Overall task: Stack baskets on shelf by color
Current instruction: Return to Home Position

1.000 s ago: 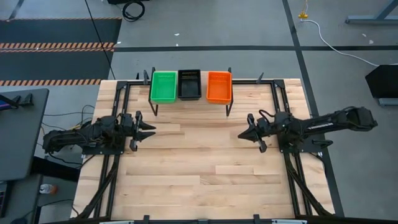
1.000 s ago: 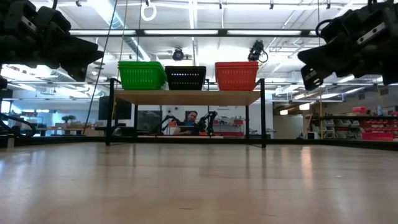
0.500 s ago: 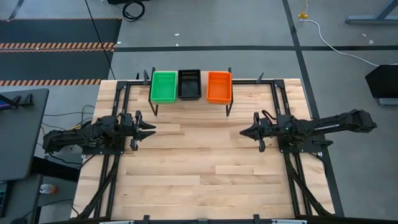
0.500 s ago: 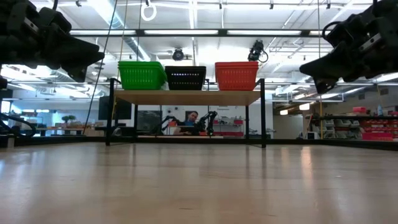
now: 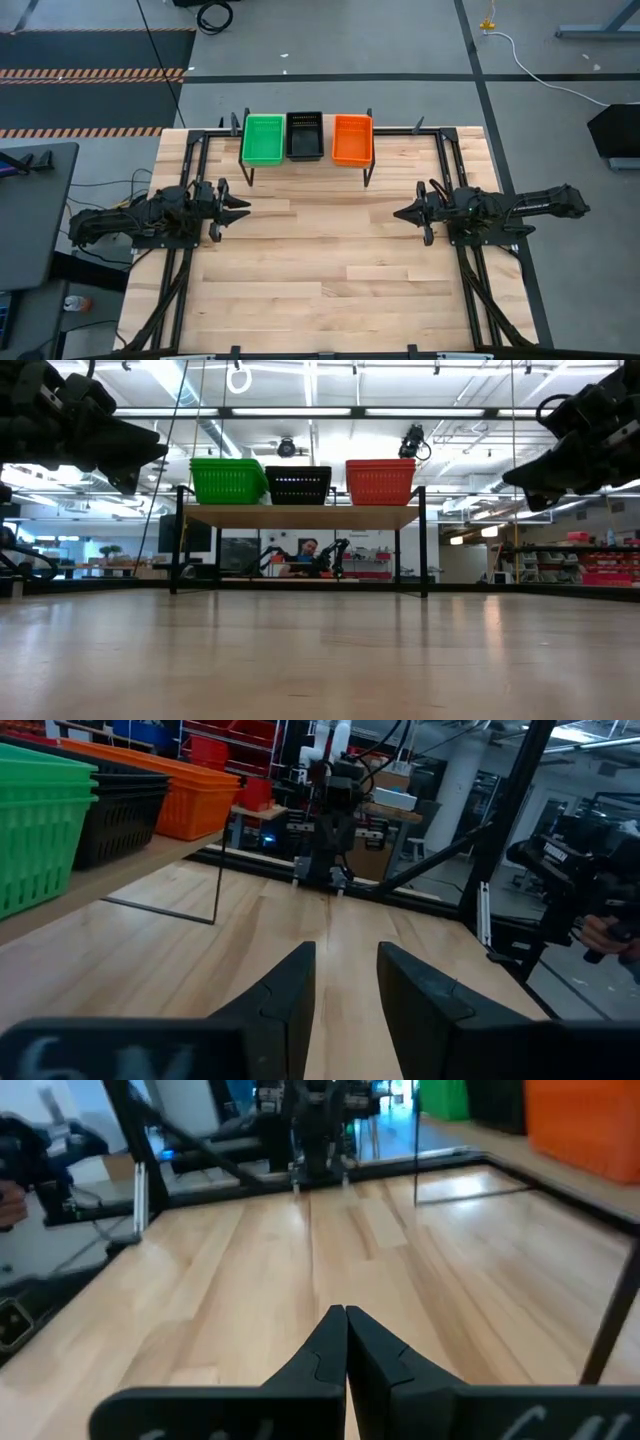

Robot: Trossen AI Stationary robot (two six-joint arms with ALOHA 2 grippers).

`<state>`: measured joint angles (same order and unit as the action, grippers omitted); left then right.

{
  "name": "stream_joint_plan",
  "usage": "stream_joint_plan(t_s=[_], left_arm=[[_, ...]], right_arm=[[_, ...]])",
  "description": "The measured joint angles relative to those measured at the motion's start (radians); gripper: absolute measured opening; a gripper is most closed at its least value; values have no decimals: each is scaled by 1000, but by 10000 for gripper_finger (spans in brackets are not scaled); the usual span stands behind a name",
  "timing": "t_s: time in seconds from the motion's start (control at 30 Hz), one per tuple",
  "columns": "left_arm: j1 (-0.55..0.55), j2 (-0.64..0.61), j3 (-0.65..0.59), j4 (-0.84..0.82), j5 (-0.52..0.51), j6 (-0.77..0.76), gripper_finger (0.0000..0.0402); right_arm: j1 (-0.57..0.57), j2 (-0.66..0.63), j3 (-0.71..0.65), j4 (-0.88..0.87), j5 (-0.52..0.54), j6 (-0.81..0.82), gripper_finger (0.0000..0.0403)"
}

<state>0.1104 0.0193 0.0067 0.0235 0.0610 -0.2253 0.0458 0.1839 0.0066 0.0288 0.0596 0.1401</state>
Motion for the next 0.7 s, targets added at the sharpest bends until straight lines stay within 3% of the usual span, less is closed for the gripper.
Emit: stream_joint_plan(t_s=[0.33, 0.7], left_arm=[[0, 0, 0, -1, -14, 0, 116], [0, 0, -1, 8, -62, 80, 117]], right_arm=[[0, -155, 73, -194, 34, -2, 7], [-1, -161, 72, -226, 54, -1, 15]])
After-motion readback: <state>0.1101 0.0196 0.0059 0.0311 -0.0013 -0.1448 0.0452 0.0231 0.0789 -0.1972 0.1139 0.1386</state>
